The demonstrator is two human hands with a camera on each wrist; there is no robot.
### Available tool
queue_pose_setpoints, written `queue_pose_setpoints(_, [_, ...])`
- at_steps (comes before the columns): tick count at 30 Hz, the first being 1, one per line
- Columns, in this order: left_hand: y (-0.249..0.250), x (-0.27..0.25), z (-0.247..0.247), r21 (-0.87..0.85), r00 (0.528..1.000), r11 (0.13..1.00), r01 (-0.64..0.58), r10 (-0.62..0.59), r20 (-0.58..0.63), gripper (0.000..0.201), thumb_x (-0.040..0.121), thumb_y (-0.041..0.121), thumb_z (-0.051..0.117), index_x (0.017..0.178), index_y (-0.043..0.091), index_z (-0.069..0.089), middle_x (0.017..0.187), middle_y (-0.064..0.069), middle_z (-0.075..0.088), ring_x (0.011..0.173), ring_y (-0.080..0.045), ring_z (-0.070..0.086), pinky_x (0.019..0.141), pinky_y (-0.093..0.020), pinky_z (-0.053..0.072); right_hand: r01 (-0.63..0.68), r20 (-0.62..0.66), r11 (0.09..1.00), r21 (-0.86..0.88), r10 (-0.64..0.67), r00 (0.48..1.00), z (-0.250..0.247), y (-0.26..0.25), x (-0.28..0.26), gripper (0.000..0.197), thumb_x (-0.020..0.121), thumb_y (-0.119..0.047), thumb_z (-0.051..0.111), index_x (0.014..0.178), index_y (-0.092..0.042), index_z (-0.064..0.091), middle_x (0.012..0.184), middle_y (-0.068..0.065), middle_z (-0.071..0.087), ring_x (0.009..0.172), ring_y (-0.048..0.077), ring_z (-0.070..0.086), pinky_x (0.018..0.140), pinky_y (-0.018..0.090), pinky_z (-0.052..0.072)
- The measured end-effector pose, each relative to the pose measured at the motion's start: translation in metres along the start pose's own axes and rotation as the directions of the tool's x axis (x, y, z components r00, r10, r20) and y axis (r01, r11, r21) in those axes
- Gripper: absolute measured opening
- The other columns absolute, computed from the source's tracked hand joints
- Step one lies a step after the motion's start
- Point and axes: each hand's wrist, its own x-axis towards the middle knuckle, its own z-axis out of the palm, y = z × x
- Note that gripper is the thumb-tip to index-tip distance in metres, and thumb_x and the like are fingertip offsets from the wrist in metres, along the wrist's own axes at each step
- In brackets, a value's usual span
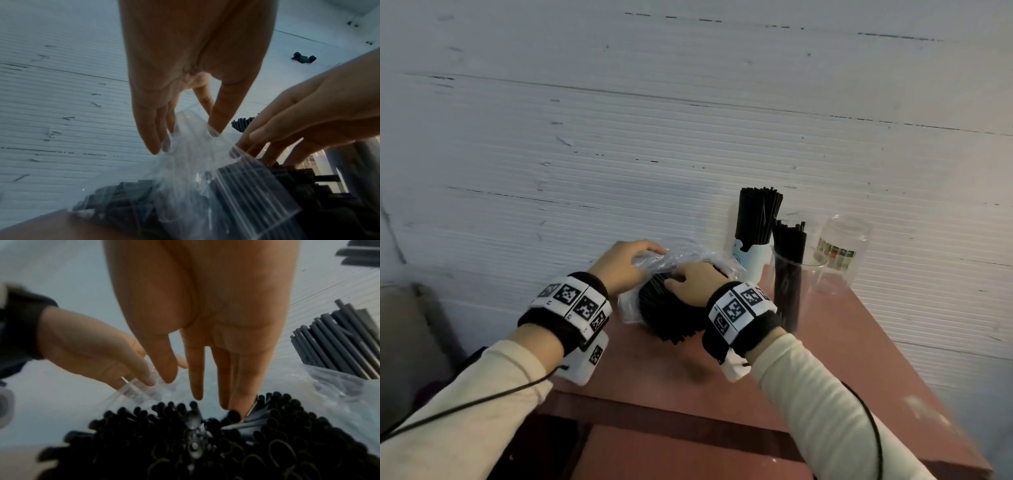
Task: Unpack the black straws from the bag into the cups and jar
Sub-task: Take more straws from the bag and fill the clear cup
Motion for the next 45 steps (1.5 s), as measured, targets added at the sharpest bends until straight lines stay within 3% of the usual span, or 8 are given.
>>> queue_pose_setpoints(4, [0.000, 0.002, -0.003, 0.077, 0.999, 0.997, 0.023, -0.021, -0.031, 0.054, 0.079, -0.008, 0.052, 0.105, 0.038, 0.063, 0.124, 0.006, 0.061, 0.106, -0.010, 0.056, 0.067, -0.014, 0.047, -0.038, 0.036, 0.996, -0.076, 0.041, 0.999, 0.011, 0.000, 0.017, 0.052, 0.094, -0.038, 0.056, 0.141, -0.017, 0.046, 0.140, 0.008, 0.052, 0.127, 0.025, 0.049, 0.105, 0.034, 0.037])
queue_pose_setpoints(7, [0.004, 0.001, -0.008, 0.075, 0.999, 0.997, -0.002, 0.005, -0.040, 0.054, 0.079, -0.007, 0.052, 0.105, 0.038, 0.064, 0.131, 0.002, 0.060, 0.109, -0.018, 0.062, 0.080, -0.035, 0.056, 0.015, 0.077, 0.989, -0.148, -0.004, 0.997, 0.011, 0.000, 0.021, 0.056, 0.093, -0.036, 0.057, 0.144, -0.022, 0.040, 0.148, 0.004, 0.044, 0.135, 0.024, 0.041, 0.112, 0.037, 0.032])
queue_pose_setpoints(11, [0.006, 0.000, -0.011, 0.021, 0.998, 0.999, -0.043, 0.044, -0.051, 0.050, 0.081, -0.009, 0.053, 0.109, 0.030, 0.066, 0.133, 0.002, 0.060, 0.129, -0.010, 0.050, 0.084, -0.031, 0.055, 0.140, 0.140, 0.963, -0.231, -0.110, 0.984, 0.006, -0.002, 0.018, 0.052, 0.095, -0.016, 0.051, 0.145, -0.024, 0.041, 0.150, 0.002, 0.041, 0.138, 0.023, 0.036, 0.113, 0.034, 0.026])
queue_pose_setpoints(19, [0.002, -0.003, -0.010, -0.042, 0.997, 0.999, -0.028, 0.025, -0.070, 0.048, 0.080, -0.007, 0.062, 0.113, 0.028, 0.065, 0.123, 0.005, 0.062, 0.096, -0.004, 0.060, 0.069, -0.012, 0.045, 0.079, 0.049, 0.992, -0.094, -0.074, 0.996, 0.004, 0.009, 0.018, 0.034, 0.088, -0.014, 0.060, 0.120, -0.026, 0.064, 0.125, -0.003, 0.062, 0.116, 0.017, 0.055, 0.098, 0.027, 0.042])
queue_pose_setpoints(26, [-0.001, 0.002, -0.010, -0.055, 0.998, 0.998, 0.001, -0.005, -0.058, 0.049, 0.079, -0.005, 0.067, 0.112, 0.030, 0.065, 0.129, 0.000, 0.061, 0.124, -0.015, 0.053, 0.077, -0.018, 0.044, 0.032, 0.028, 0.998, 0.055, -0.034, 0.999, -0.003, 0.016, 0.015, 0.027, 0.082, -0.005, 0.060, 0.096, -0.026, 0.069, 0.081, -0.005, 0.065, 0.058, 0.008, 0.059, 0.052, 0.013, 0.041])
queue_pose_setpoints(35, [-0.005, -0.001, -0.006, 0.038, 0.996, 0.999, -0.001, 0.004, -0.086, 0.050, 0.080, 0.004, 0.069, 0.122, 0.030, 0.060, 0.131, 0.001, 0.057, 0.117, -0.021, 0.055, 0.088, -0.027, 0.043, 0.035, 0.016, 0.977, 0.209, -0.039, 0.999, -0.028, 0.031, -0.011, 0.031, 0.078, 0.003, 0.062, 0.087, -0.025, 0.074, 0.089, 0.006, 0.073, 0.063, 0.015, 0.070, 0.063, 0.021, 0.058])
queue_pose_setpoints(39, [0.009, -0.007, 0.002, 0.168, 0.970, 0.976, -0.138, 0.167, -0.174, 0.057, 0.078, 0.011, 0.071, 0.130, 0.028, 0.052, 0.136, 0.003, 0.046, 0.121, -0.012, 0.047, 0.098, -0.022, 0.036, 0.051, 0.033, 0.971, 0.232, -0.061, 0.998, -0.045, 0.039, -0.032, 0.029, 0.078, 0.005, 0.063, 0.091, -0.018, 0.075, 0.087, 0.005, 0.072, 0.068, 0.018, 0.070, 0.062, 0.023, 0.057])
queue_pose_setpoints(45, [0.053, -0.004, 0.037, 0.277, 0.951, 0.913, -0.301, 0.268, 0.153, 0.076, 0.064, 0.033, 0.079, 0.133, 0.033, 0.047, 0.131, 0.010, 0.053, 0.118, -0.011, 0.051, 0.103, -0.033, 0.040, 0.053, 0.059, 0.967, 0.251, -0.070, 0.996, -0.060, 0.043, -0.057, 0.029, 0.079, 0.003, 0.064, 0.094, -0.019, 0.075, 0.088, 0.013, 0.072, 0.070, 0.025, 0.072, 0.071, 0.031, 0.060])
